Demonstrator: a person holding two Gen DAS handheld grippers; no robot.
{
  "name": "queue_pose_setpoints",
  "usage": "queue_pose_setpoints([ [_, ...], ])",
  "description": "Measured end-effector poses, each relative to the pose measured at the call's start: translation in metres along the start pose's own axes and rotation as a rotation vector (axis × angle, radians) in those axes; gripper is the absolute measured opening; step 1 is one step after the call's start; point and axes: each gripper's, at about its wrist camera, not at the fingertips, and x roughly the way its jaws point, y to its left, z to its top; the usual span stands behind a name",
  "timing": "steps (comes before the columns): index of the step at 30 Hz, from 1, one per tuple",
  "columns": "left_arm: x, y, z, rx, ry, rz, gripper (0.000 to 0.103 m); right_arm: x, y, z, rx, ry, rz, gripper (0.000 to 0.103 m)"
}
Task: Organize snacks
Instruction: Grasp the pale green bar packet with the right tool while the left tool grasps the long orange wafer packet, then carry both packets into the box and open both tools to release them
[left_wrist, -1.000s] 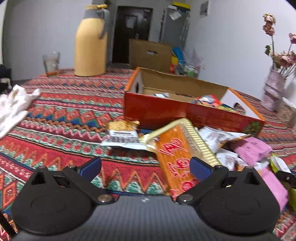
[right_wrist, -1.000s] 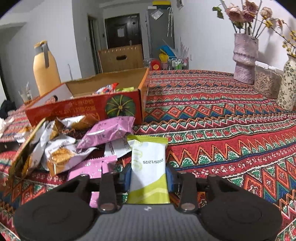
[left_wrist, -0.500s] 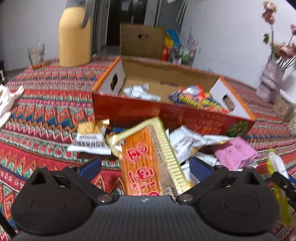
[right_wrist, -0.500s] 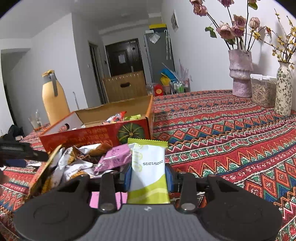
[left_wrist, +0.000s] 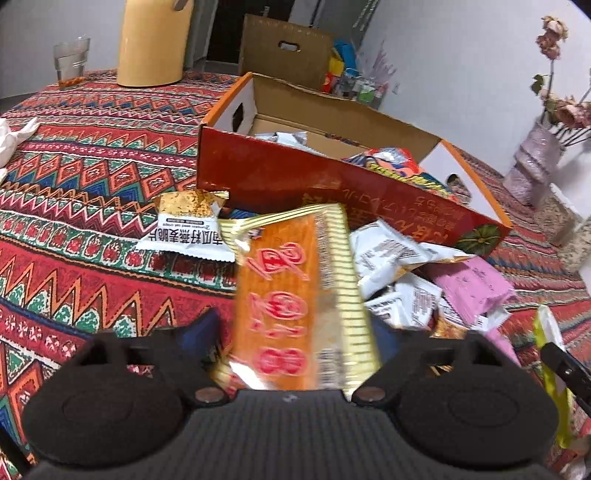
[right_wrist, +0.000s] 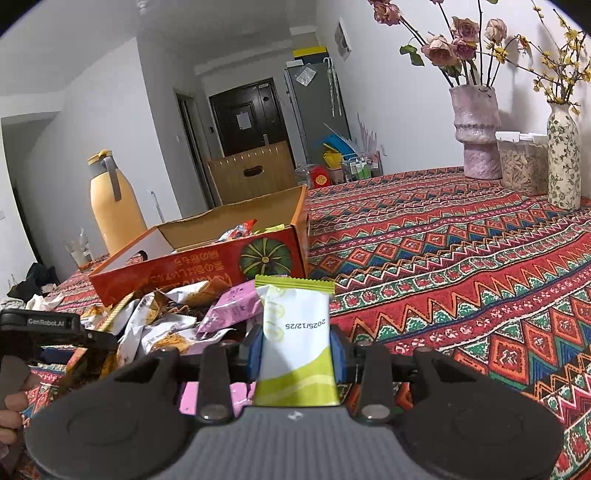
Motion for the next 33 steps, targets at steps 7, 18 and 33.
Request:
queue_pose_setpoints([
  [7,-0.009,0.008,-0.001,-0.002,-0.018,-0.037,0.056,-0.008,0.009,-0.002,-0.012,-0.008,0.001,0.036],
  [18,-0.036,0.007,-0.005,0.071,-0.098,-0.020,0.041,-0.017,0.016,-0.001,-0.023,-0.021,-0.014,0.036],
  [33,-0.068,-0.004,0.012,0.124,-0.199,-0.001,0.037,-0.018,0.036,0.016,-0.057,-0.054,0.017,0.036],
])
